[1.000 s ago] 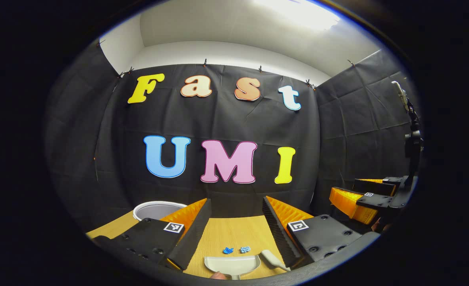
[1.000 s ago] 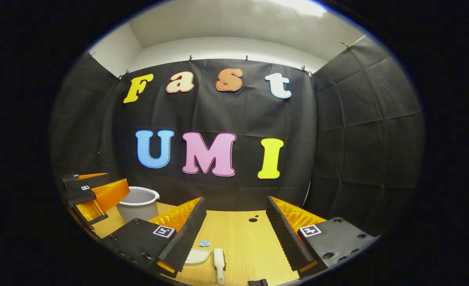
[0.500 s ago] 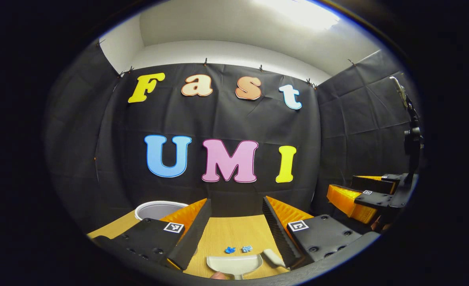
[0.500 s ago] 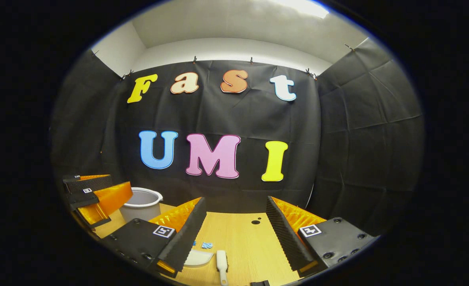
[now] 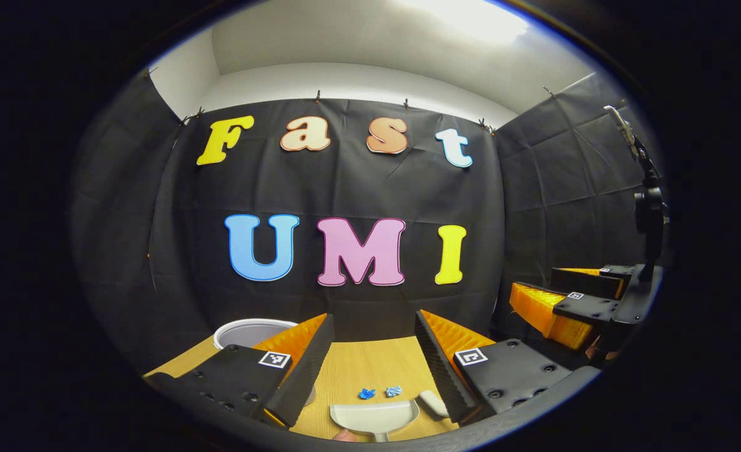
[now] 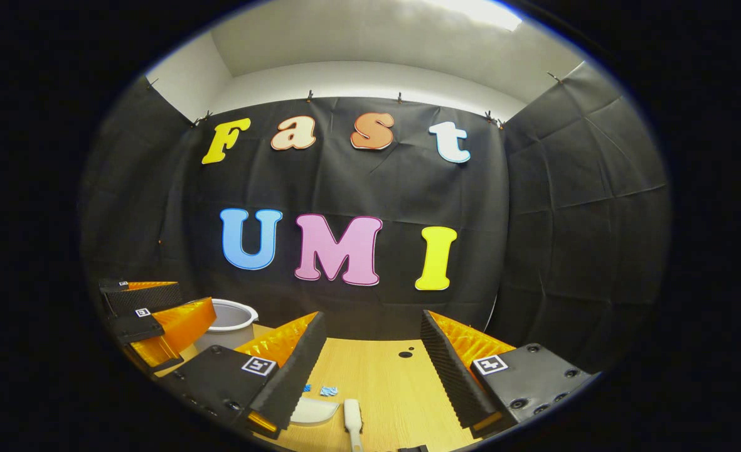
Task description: Pick up the small broom and dustpan from the desktop, sweep the trash into the dustpan with the broom, and then empty the trash into the garbage bin.
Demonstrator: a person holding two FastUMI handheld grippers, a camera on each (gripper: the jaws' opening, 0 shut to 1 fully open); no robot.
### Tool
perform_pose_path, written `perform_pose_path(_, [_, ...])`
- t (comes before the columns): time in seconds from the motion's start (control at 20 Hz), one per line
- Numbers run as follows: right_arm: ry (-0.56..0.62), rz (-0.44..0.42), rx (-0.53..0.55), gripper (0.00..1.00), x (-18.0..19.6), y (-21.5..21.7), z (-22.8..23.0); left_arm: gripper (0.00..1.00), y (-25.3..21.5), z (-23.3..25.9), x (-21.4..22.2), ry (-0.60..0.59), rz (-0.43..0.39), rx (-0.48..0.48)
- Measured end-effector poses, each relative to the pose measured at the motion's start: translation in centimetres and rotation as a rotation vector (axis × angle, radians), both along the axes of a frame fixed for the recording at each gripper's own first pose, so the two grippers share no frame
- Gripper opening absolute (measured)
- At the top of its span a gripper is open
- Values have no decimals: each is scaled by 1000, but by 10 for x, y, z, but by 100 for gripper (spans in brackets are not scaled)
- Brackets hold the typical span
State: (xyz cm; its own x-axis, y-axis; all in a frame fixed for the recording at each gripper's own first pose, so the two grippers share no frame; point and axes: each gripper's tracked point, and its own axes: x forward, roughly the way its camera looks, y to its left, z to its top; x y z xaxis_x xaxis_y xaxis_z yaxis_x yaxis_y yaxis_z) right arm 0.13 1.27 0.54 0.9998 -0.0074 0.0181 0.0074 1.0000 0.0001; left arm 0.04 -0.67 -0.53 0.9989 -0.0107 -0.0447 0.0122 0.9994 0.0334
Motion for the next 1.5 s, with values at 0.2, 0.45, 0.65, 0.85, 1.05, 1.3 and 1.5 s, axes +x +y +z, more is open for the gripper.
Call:
perform_pose_path(0.2, [1,-3,-3,93,2,3,1,77,2,-14,1,62,-3,-9])
perform_pose_path(0.45, [40,-1,9,98,9,9,-15,78,-5,-45,2,158,-40,-23])
perform_pose_path(0.65, [94,22,22,94,20,18,-38,78,-17,-91,-2,296,-87,-103])
perform_pose_path(0.85, [193,30,42,94,31,23,-75,78,-4,-138,-11,457,-59,-136])
perform_pose_path(1.05, [311,52,55,98,36,27,-122,77,12,-190,-29,651,10,-146])
perform_pose_path(1.3, [496,67,98,98,24,23,-198,79,-9,-234,-48,861,29,-263])
perform_pose_path(1.5, [603,110,146,98,22,23,-241,78,-15,-264,-42,984,43,-230])
